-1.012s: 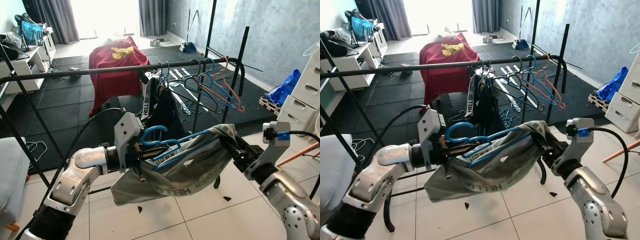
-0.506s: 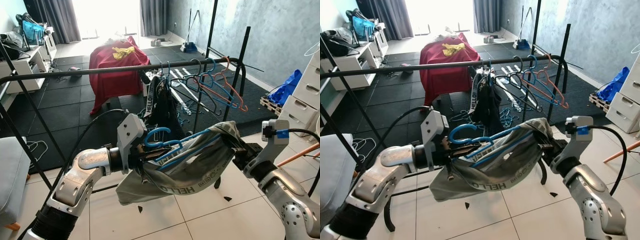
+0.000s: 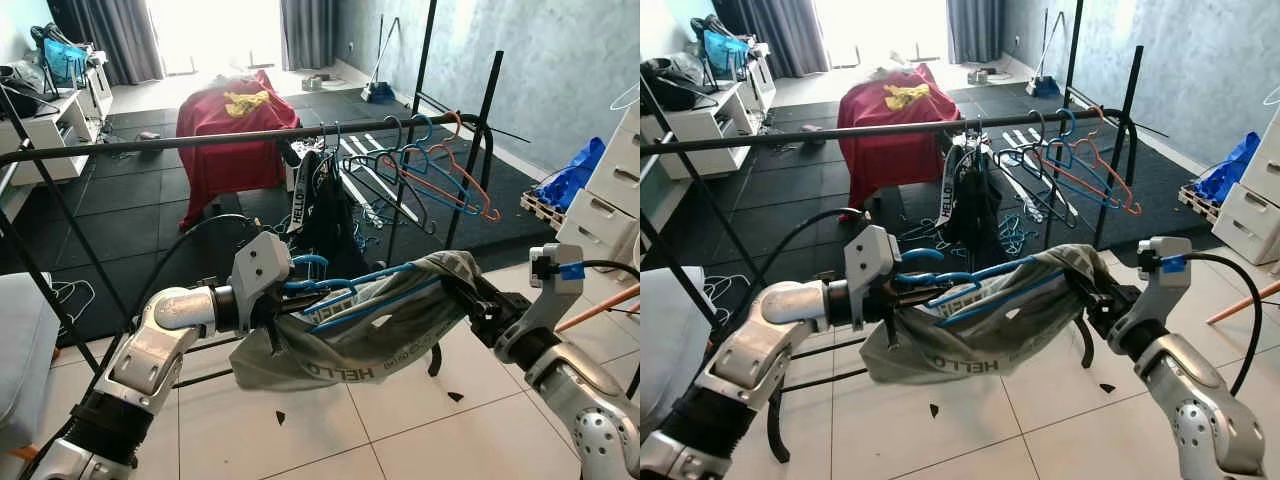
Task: Hang hanger
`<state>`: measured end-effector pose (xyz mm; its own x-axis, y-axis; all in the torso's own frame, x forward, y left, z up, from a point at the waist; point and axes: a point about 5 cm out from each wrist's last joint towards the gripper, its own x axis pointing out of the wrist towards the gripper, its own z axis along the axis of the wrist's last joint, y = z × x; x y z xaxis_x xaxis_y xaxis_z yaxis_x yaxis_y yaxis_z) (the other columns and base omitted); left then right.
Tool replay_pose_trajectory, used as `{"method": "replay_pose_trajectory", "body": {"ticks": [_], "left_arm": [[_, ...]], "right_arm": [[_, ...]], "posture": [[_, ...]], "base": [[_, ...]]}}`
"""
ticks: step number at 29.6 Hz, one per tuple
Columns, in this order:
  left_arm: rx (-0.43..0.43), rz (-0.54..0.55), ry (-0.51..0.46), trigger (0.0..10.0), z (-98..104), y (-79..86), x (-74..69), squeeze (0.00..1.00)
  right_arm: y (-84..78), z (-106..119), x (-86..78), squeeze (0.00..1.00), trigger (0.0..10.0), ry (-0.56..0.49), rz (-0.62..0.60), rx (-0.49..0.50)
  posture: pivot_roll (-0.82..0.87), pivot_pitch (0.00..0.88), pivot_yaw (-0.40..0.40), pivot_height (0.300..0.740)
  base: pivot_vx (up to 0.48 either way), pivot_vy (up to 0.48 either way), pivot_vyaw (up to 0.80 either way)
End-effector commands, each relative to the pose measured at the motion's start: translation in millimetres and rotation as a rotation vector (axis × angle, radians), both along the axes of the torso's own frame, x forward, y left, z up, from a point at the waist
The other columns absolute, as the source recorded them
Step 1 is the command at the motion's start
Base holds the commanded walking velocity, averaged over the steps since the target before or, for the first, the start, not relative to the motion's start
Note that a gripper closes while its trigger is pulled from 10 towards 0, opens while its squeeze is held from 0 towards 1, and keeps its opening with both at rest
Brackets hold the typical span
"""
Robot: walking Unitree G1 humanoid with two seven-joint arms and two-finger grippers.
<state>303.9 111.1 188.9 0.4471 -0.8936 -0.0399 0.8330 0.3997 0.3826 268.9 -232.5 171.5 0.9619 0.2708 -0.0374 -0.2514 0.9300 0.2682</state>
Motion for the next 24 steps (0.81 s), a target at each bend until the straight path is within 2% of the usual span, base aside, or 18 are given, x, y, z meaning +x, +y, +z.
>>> {"method": "replay_pose_trajectory", "body": {"ticks": [1, 9, 14, 15, 17, 18, 22, 23, 24], "left_arm": [[0.016, 0.087, 0.0, 10.0, -1, 26.4, 4.0, 0.0], [0.021, 0.088, -0.004, 10.0, -2, 26.9, 4.2, 0.0], [0.066, 0.125, -0.007, 10.0, -8, 28.5, 7.5, 0.0], [0.075, 0.147, -0.006, 10.0, -11, 26.6, 10.0, 0.0], [0.072, 0.148, -0.007, 10.0, -11, 25.1, 10.4, 0.0], [0.065, 0.149, -0.008, 10.0, -10, 23.5, 10.6, 0.0], [0.055, 0.15, -0.012, 10.0, -9, 21.7, 11.2, 0.0], [0.053, 0.152, -0.013, 10.0, -9, 21.5, 11.9, 0.0], [0.053, 0.152, -0.013, 10.0, -9, 21.5, 11.9, 0.0]], "right_arm": [[-46.9, 2, -6.1, 0.0, 0.0, 0.021, -0.267, -0.038], [-48.3, 4, -6.0, 0.0, 0.0, 0.018, -0.27, -0.038], [-42.8, 10, -6.7, 0.0, 0.0, -0.009, -0.226, -0.008], [-39.3, 8, -8.4, 0.0, 10.0, 0.01, -0.199, -0.02], [-39.4, 6, -9.3, 0.0, 10.0, 0.021, -0.198, -0.024], [-37.8, 5, -10.9, 1.0, 10.0, 0.025, -0.179, -0.024], [-35.8, 3, -12.5, 1.0, 10.0, 0.033, -0.169, -0.027], [-34.6, 2, -12.5, 0.71, 10.0, 0.041, -0.166, -0.024], [-34.6, 2, -12.5, 0.71, 10.0, 0.041, -0.166, -0.024]], "posture": [[-0.1, 0.0, 0.004, 0.74], [-0.1, 0.0, 0.002, 0.74], [-0.1, 0.0, 0.005, 0.74], [-0.1, 0.0, 0.005, 0.74], [-0.1, 0.0, 0.005, 0.74], [-0.1, 0.0, 0.005, 0.74], [-0.11, 0.0, 0.006, 0.74], [-0.11, 0.0, 0.007, 0.74], [-0.11, 0.0, 0.007, 0.74]], "base": [[0.0, 0.0, 0.0], [0.0, 0.0, 0.0], [0.0, 0.0, 0.0], [0.0, 0.0, 0.0], [0.0, 0.0, 0.0], [0.0, 0.0, 0.0], [0.0, 0.0, 0.0], [0.0, 0.0, 0.0], [0.0, 0.0, 0.0]]}}
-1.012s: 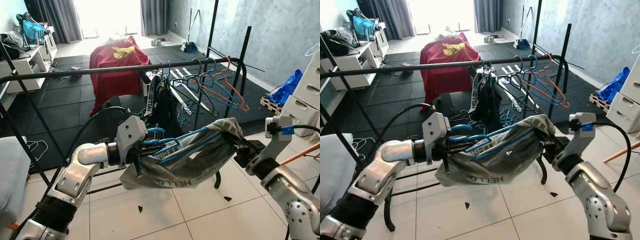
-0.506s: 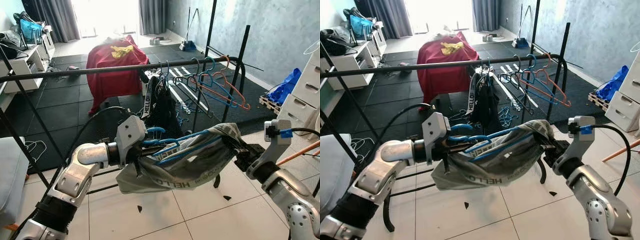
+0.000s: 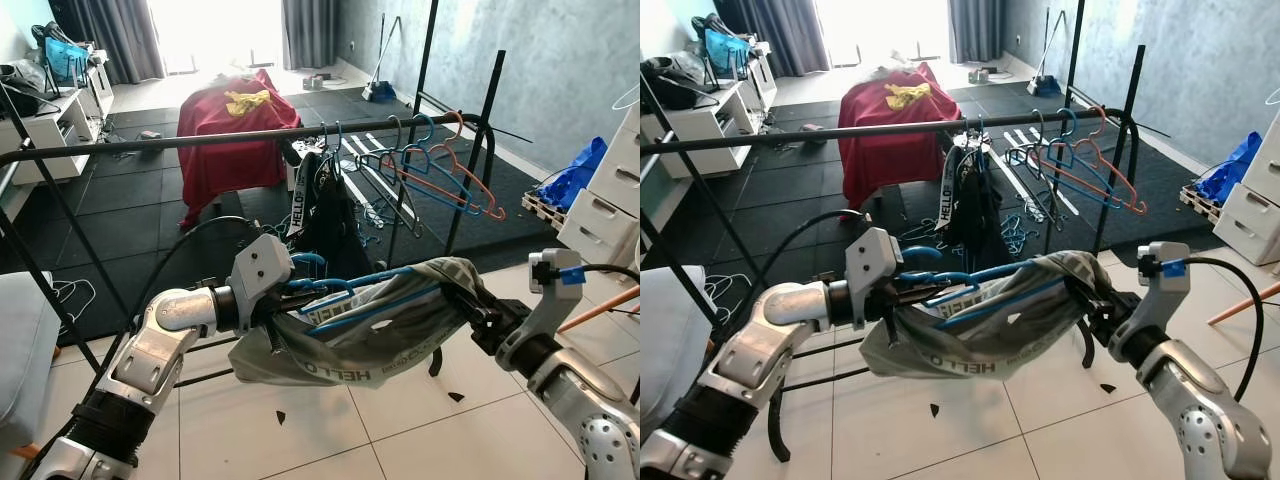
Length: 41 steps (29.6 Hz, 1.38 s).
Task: Hang hanger
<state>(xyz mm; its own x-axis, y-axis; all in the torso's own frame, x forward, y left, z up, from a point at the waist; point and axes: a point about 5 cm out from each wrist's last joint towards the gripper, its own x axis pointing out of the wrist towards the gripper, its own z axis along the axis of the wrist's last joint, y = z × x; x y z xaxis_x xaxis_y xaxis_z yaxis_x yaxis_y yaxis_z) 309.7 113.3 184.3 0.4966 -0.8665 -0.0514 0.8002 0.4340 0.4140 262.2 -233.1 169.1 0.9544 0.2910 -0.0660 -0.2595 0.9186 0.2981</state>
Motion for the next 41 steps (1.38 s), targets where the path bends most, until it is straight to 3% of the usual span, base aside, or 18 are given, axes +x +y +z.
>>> {"method": "replay_pose_trajectory", "body": {"ticks": [1, 5, 7, 10, 13, 15, 22, 23, 24, 34, 41], "left_arm": [[0.024, 0.098, 0.01, 10.0, -4, 19.3, 6.5, 0.0], [0.027, 0.104, 0.005, 10.0, -4, 19.8, 8.0, 0.0], [0.025, 0.127, -0.004, 10.0, -2, 21.3, 10.8, 0.0], [0.021, 0.136, -0.009, 10.0, -2, 21.6, 12.2, 0.0], [0.011, 0.128, -0.013, 10.0, -2, 18.6, 11.4, 0.0], [0.006, 0.121, -0.014, 10.0, -2, 17.0, 10.8, 0.0], [0.0, 0.112, -0.016, 10.0, -1, 16.3, 10.2, 0.0], [0.001, 0.113, -0.018, 10.0, 0, 16.8, 10.4, 0.0], [0.0, 0.114, -0.021, 10.0, 0, 17.4, 10.8, 0.0], [-0.012, 0.127, -0.046, 10.0, 4, 20.3, 12.3, 0.0], [0.03, 0.119, -0.091, 10.0, 4, 19.8, 11.9, 0.0]], "right_arm": [[-33.4, 4, -5.7, 0.0, 10.0, 0.011, -0.185, -0.047], [-33.1, 4, -5.5, 0.0, 10.0, 0.017, -0.183, -0.039], [-22.9, 6, -9.4, 0.0, 10.0, 0.021, -0.074, 0.011], [-17.1, 7, -12.3, 0.0, 10.0, 0.018, -0.013, 0.034], [-15.9, 20, -12.3, 0.0, 10.0, -0.087, -0.016, 0.2], [-13.7, 24, -13.1, 0.0, 10.0, -0.117, -0.004, 0.257], [-16.6, 11, -11.6, 0.0, 10.0, -0.053, -0.05, 0.203], [-18.5, 9, -10.5, 0.0, 9.7, -0.044, -0.068, 0.193], [-21.4, 8, -9.6, 0.0, 0.0, -0.028, -0.088, 0.185], [-42.3, 7, -7.6, 0.0, 0.0, 0.031, -0.197, 0.143], [-56.3, 18, -6.9, 0.0, 0.0, -0.007, -0.267, 0.163]], "posture": [[-0.11, 0.0, 0.007, 0.74], [-0.11, 0.0, 0.007, 0.74], [-0.11, 0.0, 0.007, 0.74], [-0.11, 0.0, 0.007, 0.74], [-0.11, 0.0, 0.007, 0.74], [-0.11, 0.0, 0.007, 0.74], [-0.11, 0.0, 0.007, 0.74], [-0.11, 0.0, 0.006, 0.74], [-0.11, 0.0, 0.003, 0.74], [-0.11, 0.0, 0.0, 0.74], [-0.11, 0.0, 0.001, 0.74]], "base": [[0.0, 0.0, 0.0], [0.0, 0.0, 0.0], [0.0, 0.0, 0.0], [0.0, 0.0, 0.0], [0.0, 0.0, 0.0], [0.0, 0.0, 0.0], [0.0, 0.0, 0.0], [0.0, 0.0, 0.0], [0.0, 0.0, 0.0], [0.0, 0.0, 0.0], [0.0, 0.0, 0.0]]}}
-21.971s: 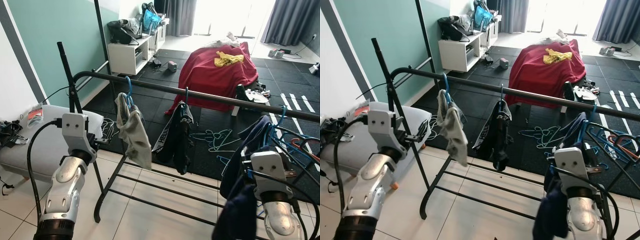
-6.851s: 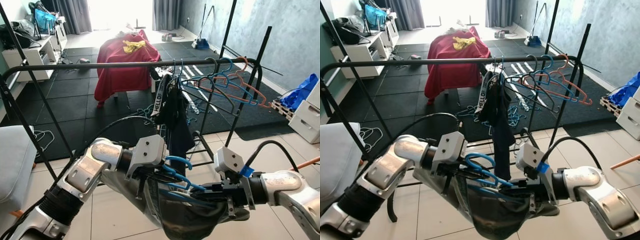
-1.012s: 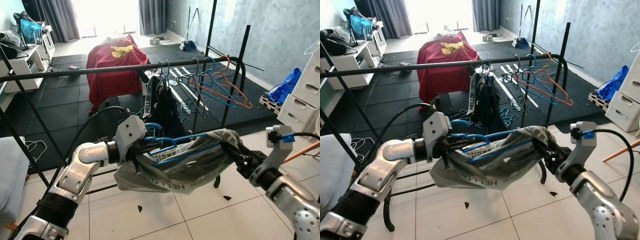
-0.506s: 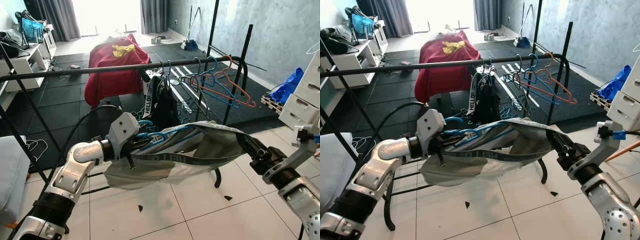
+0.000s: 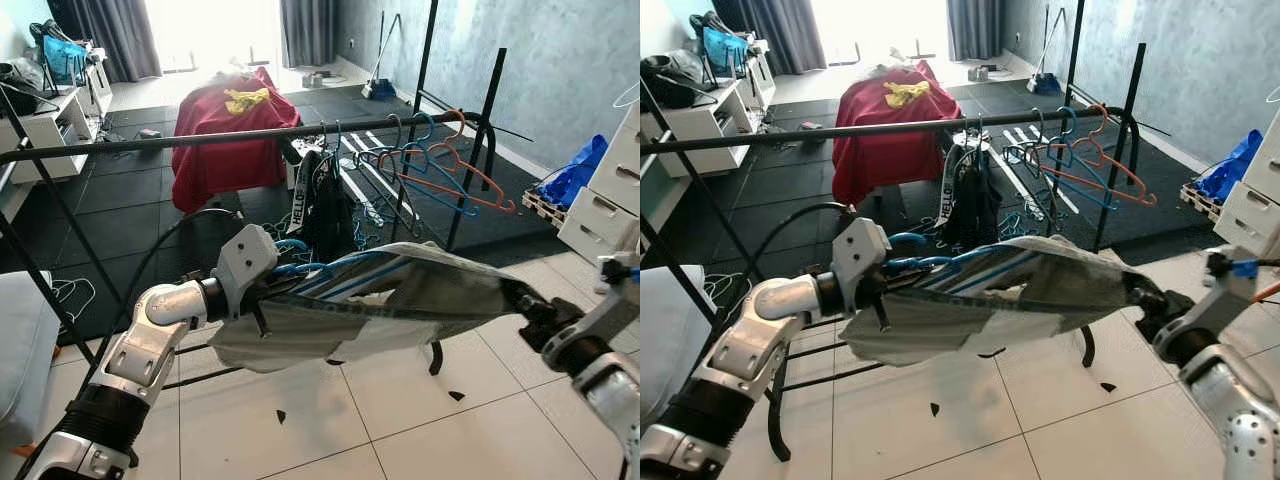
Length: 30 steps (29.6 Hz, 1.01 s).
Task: Hang hanger
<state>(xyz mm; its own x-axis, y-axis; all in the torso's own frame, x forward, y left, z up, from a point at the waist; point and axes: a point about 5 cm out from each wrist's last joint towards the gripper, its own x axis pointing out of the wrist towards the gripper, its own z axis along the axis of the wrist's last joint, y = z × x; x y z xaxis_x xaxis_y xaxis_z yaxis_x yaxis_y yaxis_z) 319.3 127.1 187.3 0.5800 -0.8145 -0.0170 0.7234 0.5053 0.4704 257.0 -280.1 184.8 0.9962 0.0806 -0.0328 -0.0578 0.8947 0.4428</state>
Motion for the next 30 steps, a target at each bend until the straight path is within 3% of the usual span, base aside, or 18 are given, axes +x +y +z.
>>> {"method": "replay_pose_trajectory", "body": {"ticks": [1, 3, 6, 7, 8, 9, 11, 12, 14, 15, 17, 18, 20, 23, 27, 28, 29, 30], "left_arm": [[0.073, -0.02, -0.035, 10.0, -2, 3.4, -2.2, 0.0], [0.073, -0.02, -0.035, 10.0, -2, 3.4, -2.2, 0.0], [0.116, -0.119, -0.034, 10.0, -6, -2.2, -13.0, 0.0], [0.155, -0.262, -0.023, 10.0, -7, -11.8, -29.9, 0.0], [0.155, -0.262, -0.023, 10.0, -7, -11.8, -29.9, 0.0], [0.184, -0.4, -0.009, 10.0, -6, -21.1, -47.2, 0.0], [0.184, -0.4, -0.009, 10.0, -6, -21.1, -47.2, 0.0], [0.182, -0.491, 0.0, 10.0, -1, -27.6, -58.5, 0.0], [0.139, -0.53, 0.002, 10.0, 8, -30.6, -61.0, 0.0], [0.085, -0.53, 0.003, 10.0, 19, -28.4, -56.8, 0.0], [0.085, -0.53, 0.003, 10.0, 19, -28.4, -56.8, 0.0], [-0.124, -0.397, -0.008, 10.0, 46, -14.5, -30.5, 0.0], [-0.124, -0.397, -0.008, 10.0, 46, -14.5, -30.5, 0.0], [-0.278, -0.264, -0.01, 10.0, 56, -6.1, -11.7, 0.0], [-0.26, -0.136, -0.012, 10.0, 43, -9.1, -1.5, 0.0], [-0.158, -0.163, -0.01, 10.0, 29, -12.9, -7.1, 0.0], [-0.158, -0.163, -0.01, 10.0, 29, -12.9, -7.1, 0.0], [-0.063, -0.211, 0.012, 10.0, 15, -15.2, -15.3, 0.0]], "right_arm": [[-14.3, 11, -0.9, 0.0, 0.0, -0.051, -0.071, 0.022], [-14.3, 11, -0.9, 0.0, 0.0, -0.051, -0.071, 0.022], [-22.3, 22, -0.4, 0.0, 0.0, -0.103, -0.112, 0.045], [-29.9, 29, -0.1, 0.0, 0.0, -0.136, -0.149, 0.054], [-29.9, 29, -0.1, 0.0, 0.0, -0.136, -0.149, 0.054], [-35.1, 32, 0.3, 0.0, 0.0, -0.146, -0.176, 0.05], [-35.1, 32, 0.3, 0.0, 0.0, -0.146, -0.176, 0.05], [-37.1, 31, 0.9, 0.0, 0.0, -0.135, -0.188, 0.043], [-36.8, 27, 1.4, 0.0, 0.0, -0.114, -0.195, 0.04], [-35.5, 22, 1.3, 0.0, 0.0, -0.091, -0.201, 0.039], [-35.5, 22, 1.3, 0.0, 0.0, -0.091, -0.201, 0.039], [-28.2, 11, -0.3, 0.0, 0.0, -0.044, -0.18, 0.031], [-28.2, 11, -0.3, 0.0, 0.0, -0.044, -0.18, 0.031], [-18.6, 4, -0.1, 0.0, 0.0, -0.016, -0.139, 0.025], [-2.7, 3, 3.9, 0.0, 0.0, -0.038, -0.08, 0.04], [-3.2, 8, 5.3, 0.0, 0.0, -0.061, -0.085, 0.043], [-3.2, 8, 5.3, 0.0, 0.0, -0.061, -0.085, 0.043], [-8.0, 12, 6.3, 0.0, 0.0, -0.079, -0.107, 0.037]], "posture": [[-0.11, 0.0, 0.001, 0.74], [-0.11, 0.0, 0.001, 0.74], [-0.11, 0.0, -0.004, 0.74], [-0.1, 0.0, -0.008, 0.74], [-0.1, 0.0, -0.008, 0.74], [-0.1, 0.0, -0.01, 0.74], [-0.1, 0.0, -0.01, 0.74], [-0.1, 0.0, -0.009, 0.74], [-0.1, 0.0, -0.007, 0.74], [-0.11, 0.0, -0.004, 0.74], [-0.11, 0.0, -0.004, 0.74], [-0.11, 0.0, 0.002, 0.74], [-0.11, 0.0, 0.002, 0.74], [-0.11, 0.0, 0.001, 0.74], [-0.11, 0.0, -0.001, 0.74], [-0.11, 0.0, -0.001, 0.74], [-0.11, 0.0, -0.001, 0.74], [-0.11, 0.0, -0.001, 0.74]], "base": [[0.0, 0.0, 0.0], [0.0, 0.0, 0.0], [0.0, 0.0, 0.0], [0.0, 0.0, 0.0], [0.0, 0.0, 0.0], [0.0, 0.0, 0.0], [0.0, 0.0, 0.0], [0.0, 0.0, 0.0], [0.0, 0.0, 0.0], [0.0, 0.0, 0.0], [0.0, 0.0, 0.0], [0.0, 0.0, 0.0], [0.0, 0.0, 0.0], [0.0, 0.0, 0.0], [0.0, 0.0, 0.0], [0.0, 0.0, 0.0], [0.0, 0.0, 0.0], [0.0, 0.0, 0.0]]}}
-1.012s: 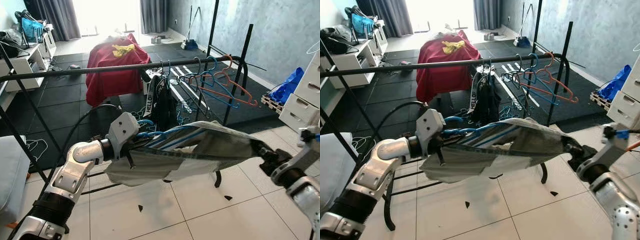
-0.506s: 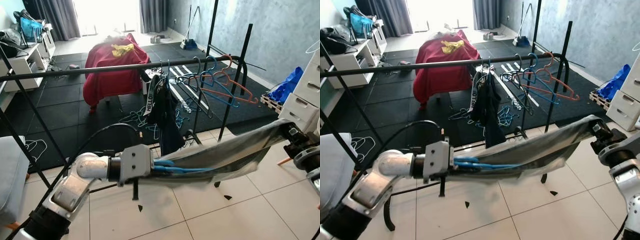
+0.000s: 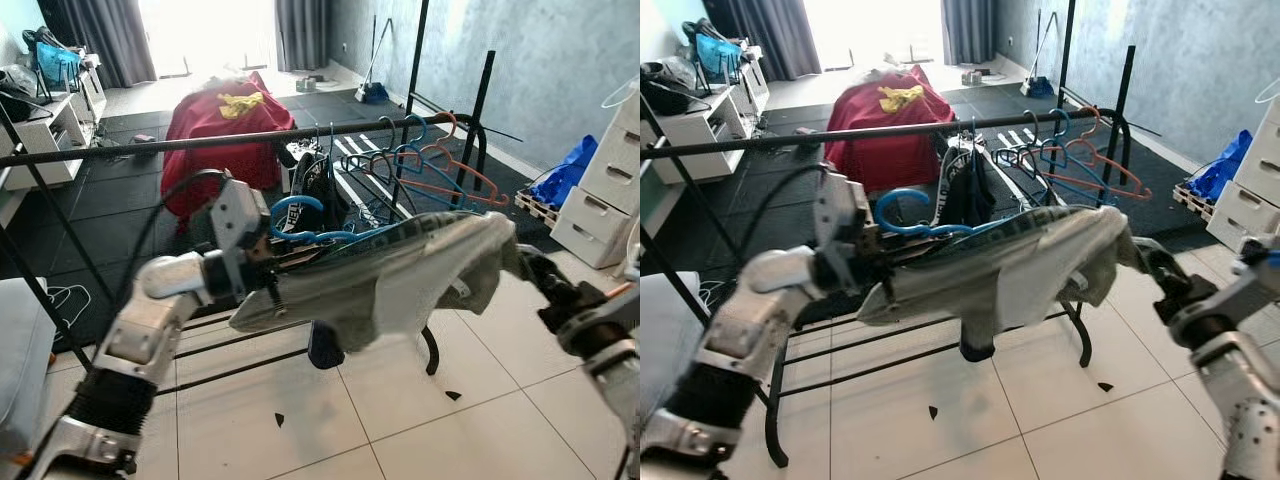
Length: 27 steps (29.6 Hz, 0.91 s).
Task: Hang hanger
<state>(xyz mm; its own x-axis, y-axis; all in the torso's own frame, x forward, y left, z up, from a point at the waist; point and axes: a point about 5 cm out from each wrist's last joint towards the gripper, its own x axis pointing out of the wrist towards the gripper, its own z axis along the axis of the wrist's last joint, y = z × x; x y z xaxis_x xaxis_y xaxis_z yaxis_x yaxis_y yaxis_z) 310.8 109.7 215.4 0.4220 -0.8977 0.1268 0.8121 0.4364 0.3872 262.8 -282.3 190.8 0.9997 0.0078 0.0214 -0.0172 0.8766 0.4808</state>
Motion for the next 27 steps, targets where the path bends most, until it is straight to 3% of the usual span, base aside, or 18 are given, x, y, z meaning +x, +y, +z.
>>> {"method": "replay_pose_trajectory", "body": {"ticks": [1, 3, 12, 16, 18, 21, 27], "left_arm": [[0.107, -0.028, -0.004, 10.0, -13, 2.2, -6.8, 0.0], [0.251, -0.137, 0.036, 10.0, -36, 2.8, -22.9, 0.0], [0.269, -0.255, 0.137, 10.0, -36, 12.7, -35.7, 0.0], [0.275, -0.226, 0.124, 10.0, -34, 16.3, -30.2, 0.0], [0.262, -0.133, 0.088, 10.0, -31, 16.7, -18.7, 0.0], [0.264, -0.088, 0.07, 10.0, -31, 16.8, -13.2, 0.0], [0.341, 0.05, 0.05, 10.0, -39, 19.0, 0.2, 0.0]], "right_arm": [[-5.8, 6, 0.5, 0.0, 0.0, -0.025, -0.035, -0.008], [-18.8, 12, 0.3, 0.0, 0.0, -0.046, -0.097, -0.021], [-33.4, 10, -5.3, 0.0, 0.0, -0.039, -0.178, -0.032], [-31.9, 8, -6.6, 0.0, 0.0, -0.035, -0.179, -0.035], [-26.7, 6, -5.6, 0.0, 0.0, -0.029, -0.16, -0.036], [-23.5, 5, -4.5, 0.0, 0.0, -0.027, -0.146, -0.035], [-20.3, 7, -1.6, 0.0, 0.0, -0.033, -0.13, -0.034]], "posture": [[-0.11, 0.0, -0.001, 0.74], [-0.11, 0.001, -0.001, 0.74], [-0.11, 0.003, 0.001, 0.74], [-0.11, 0.004, 0.004, 0.74], [-0.11, 0.003, 0.004, 0.74], [-0.11, 0.002, 0.002, 0.74], [-0.11, 0.001, 0.002, 0.74]], "base": [[0.0, 0.0, 0.0], [0.0, 0.0, 0.0], [0.0, 0.0, 0.0], [0.0, 0.0, 0.0], [0.0, 0.0, 0.0], [0.0, 0.0, 0.0], [0.0, 0.0, 0.0]]}}
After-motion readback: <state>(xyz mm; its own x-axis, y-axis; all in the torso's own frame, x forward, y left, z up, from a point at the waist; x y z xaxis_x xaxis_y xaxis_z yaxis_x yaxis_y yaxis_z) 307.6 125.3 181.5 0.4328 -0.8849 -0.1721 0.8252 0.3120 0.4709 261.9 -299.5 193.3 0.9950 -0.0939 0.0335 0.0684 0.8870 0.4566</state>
